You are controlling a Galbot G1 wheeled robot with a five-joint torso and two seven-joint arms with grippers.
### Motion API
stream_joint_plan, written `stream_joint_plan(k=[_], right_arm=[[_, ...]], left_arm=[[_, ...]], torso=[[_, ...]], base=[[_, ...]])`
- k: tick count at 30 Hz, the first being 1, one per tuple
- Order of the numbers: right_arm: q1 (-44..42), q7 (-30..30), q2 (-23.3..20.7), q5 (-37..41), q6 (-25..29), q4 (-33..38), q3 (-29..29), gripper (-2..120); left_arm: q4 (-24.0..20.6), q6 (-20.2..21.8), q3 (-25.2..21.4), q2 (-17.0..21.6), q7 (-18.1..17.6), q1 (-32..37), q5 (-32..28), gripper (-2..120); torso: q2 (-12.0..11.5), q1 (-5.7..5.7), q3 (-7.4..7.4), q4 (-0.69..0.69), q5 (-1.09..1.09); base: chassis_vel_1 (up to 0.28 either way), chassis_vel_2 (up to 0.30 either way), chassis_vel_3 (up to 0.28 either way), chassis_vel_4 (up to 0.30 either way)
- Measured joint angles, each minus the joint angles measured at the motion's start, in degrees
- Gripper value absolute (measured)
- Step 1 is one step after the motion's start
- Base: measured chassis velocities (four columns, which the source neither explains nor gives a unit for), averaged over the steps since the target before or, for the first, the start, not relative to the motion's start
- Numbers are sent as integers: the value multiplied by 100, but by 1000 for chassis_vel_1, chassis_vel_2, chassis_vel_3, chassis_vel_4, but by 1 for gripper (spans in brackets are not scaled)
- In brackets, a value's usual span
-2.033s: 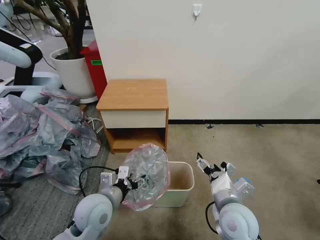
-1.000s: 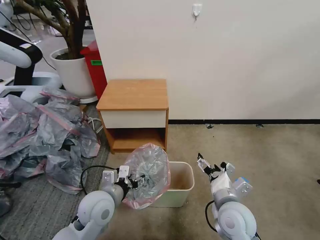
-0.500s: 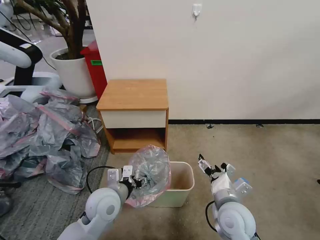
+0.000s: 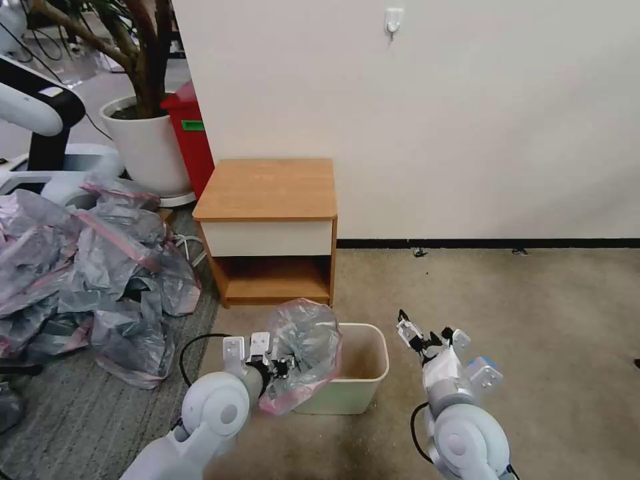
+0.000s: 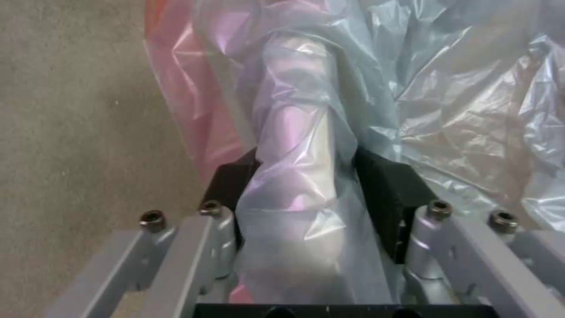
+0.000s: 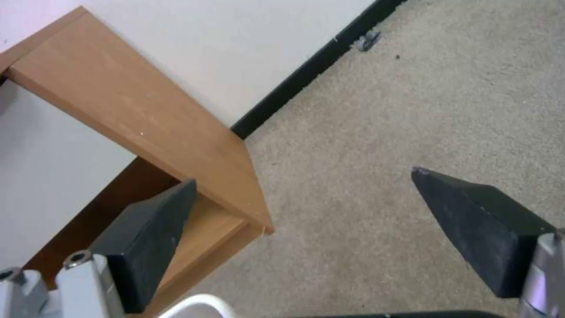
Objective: Pick up the garbage bag from the table and place it over the trash can.
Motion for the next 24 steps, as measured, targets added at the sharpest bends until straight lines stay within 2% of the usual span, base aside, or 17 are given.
stream_joint_plan(k=[4,5,8,15,17,24], right_arm=[[-13,-9,8,-44,20,-16,-15,92],[-13,-9,8,-44,20,-16,-15,92],[-31,-41,14,-69,34,-16,-26,92],[-60,-87,5,-108,52,24,-28,92],[-74,-97,-3,-125,58,63,-27,92],[-201,-297,-112,-278,144,321,42,95]], left_arm=[[29,0,20,6,-45,-15,-24,24],[29,0,20,6,-45,-15,-24,24],[67,-1,36,2,-108,-35,-59,13],[117,-5,42,-27,-207,-67,-136,9],[125,-5,39,-48,-216,-74,-161,3],[147,2,-48,-107,-183,-82,-167,3]], torso=[[0,0,0,0,0],[0,0,0,0,0],[0,0,0,0,0],[0,0,0,0,1],[0,0,0,0,0],[0,0,0,0,-2]], base=[[0,0,0,0],[0,0,0,0],[0,0,0,0],[0,0,0,0],[0,0,0,0],[0,0,0,0]])
